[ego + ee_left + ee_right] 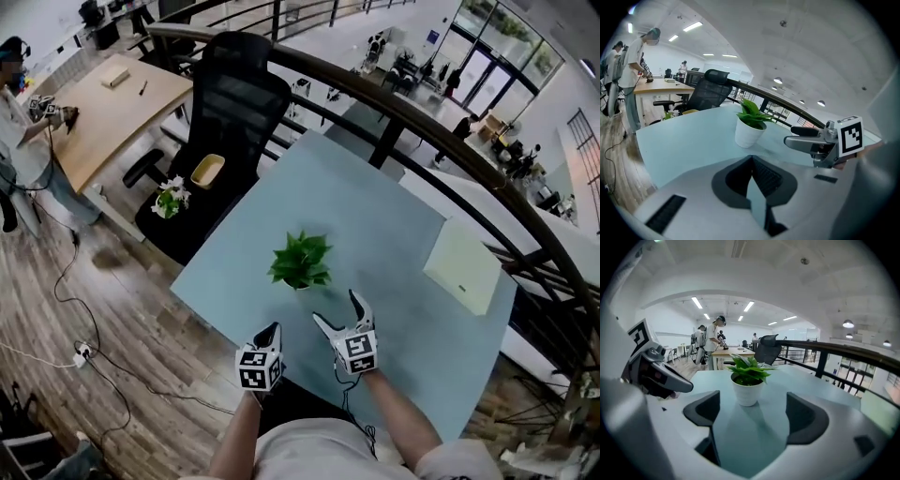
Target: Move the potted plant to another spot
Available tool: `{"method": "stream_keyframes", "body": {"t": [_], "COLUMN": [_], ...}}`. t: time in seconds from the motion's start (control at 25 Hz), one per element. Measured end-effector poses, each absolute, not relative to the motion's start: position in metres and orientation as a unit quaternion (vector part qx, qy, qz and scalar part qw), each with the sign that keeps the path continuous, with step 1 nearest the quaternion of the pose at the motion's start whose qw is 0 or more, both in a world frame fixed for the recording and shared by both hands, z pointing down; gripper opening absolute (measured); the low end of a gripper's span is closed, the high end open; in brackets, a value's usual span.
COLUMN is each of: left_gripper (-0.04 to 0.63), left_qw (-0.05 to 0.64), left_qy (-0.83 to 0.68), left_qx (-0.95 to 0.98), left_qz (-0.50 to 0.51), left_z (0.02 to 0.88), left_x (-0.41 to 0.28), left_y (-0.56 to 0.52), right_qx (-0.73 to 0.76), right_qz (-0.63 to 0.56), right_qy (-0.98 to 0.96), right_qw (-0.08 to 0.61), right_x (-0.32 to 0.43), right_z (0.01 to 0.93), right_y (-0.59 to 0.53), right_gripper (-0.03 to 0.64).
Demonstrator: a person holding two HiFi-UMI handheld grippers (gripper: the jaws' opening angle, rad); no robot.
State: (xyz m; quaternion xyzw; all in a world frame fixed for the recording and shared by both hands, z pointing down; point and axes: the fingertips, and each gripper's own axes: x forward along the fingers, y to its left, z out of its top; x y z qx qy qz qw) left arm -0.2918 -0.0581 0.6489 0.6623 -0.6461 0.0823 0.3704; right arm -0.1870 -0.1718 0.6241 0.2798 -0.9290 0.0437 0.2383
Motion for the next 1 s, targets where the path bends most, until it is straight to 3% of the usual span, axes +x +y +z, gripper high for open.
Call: {"method": "stream_keyframes", "body": {"t": [0.12, 0.16, 0.32, 0.48, 0.76, 1.0], "left_gripper": [0.012, 0.012, 0.012, 0.012, 0.012, 0.012], "left_qw": [0.365, 0.361, 0.357, 0.35, 0.316, 0.295], "left_qy": [-0.627, -0.622, -0.6, -0.581, -0.575, -0.56], "left_qx": [0.684, 0.69, 0.711, 0.729, 0.745, 0.763], "left_qz": [0.078, 0.078, 0.082, 0.093, 0.116, 0.132], "left_z": [0.642, 0.641, 0.64, 0.633, 0.609, 0.588], "left_x": [-0.273, -0.267, -0.246, -0.224, -0.199, -0.158], "left_y": [-0.054, -0.053, -0.056, -0.056, -0.078, -0.101], "right_qx": [0.306, 0.311, 0.337, 0.351, 0.343, 0.391], "right_qz": [-0.023, -0.038, -0.043, -0.072, -0.04, 0.031], "right_qy": [-0.92, -0.918, -0.904, -0.897, -0.899, -0.888], "right_qw": [0.243, 0.244, 0.261, 0.259, 0.269, 0.238], "right_x": [-0.162, -0.155, -0.125, -0.107, -0.084, -0.036], "right_z": [0.603, 0.6, 0.597, 0.588, 0.583, 0.569], "right_y": [-0.158, -0.153, -0.141, -0.131, -0.143, -0.168], "right_gripper": [0.256, 0.213, 0.134, 0.005, 0.005, 0.003]}}
